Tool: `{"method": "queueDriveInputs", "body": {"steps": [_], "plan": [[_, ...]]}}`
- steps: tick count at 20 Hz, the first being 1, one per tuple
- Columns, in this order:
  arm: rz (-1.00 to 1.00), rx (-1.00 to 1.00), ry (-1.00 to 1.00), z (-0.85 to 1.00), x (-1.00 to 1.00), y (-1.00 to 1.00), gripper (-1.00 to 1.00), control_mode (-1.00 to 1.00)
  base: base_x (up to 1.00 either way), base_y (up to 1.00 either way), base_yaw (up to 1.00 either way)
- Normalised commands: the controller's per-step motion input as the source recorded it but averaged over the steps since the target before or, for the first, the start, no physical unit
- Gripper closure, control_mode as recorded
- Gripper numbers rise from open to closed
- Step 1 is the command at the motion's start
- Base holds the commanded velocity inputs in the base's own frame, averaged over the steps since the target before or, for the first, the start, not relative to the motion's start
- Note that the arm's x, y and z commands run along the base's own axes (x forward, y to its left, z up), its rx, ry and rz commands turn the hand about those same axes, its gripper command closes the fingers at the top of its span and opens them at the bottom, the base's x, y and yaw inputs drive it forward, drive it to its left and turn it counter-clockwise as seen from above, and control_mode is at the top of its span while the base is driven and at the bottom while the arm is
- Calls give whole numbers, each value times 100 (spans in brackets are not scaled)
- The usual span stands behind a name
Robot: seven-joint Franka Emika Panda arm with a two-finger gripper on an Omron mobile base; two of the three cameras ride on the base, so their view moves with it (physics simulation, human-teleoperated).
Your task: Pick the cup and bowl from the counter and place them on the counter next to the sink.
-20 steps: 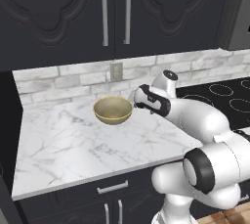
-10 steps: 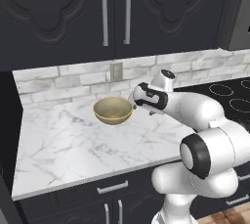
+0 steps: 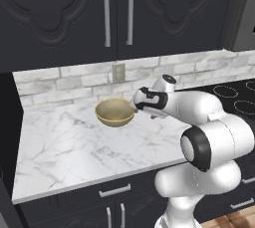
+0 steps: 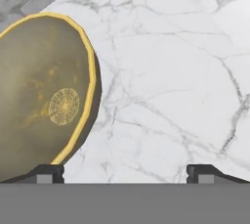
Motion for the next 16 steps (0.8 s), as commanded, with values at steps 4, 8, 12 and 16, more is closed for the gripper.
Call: {"method": "queueDriveInputs", "body": {"steps": [4,8,12,16], "plan": [[0,0,3,0,16,7,-100,-100,0,0,0],[0,0,4,0,13,20,-100,-100,0,0,0],[0,0,3,-2,10,28,-100,-100,0,0,0],[0,0,1,-3,18,22,-100,-100,0,0,0]]}}
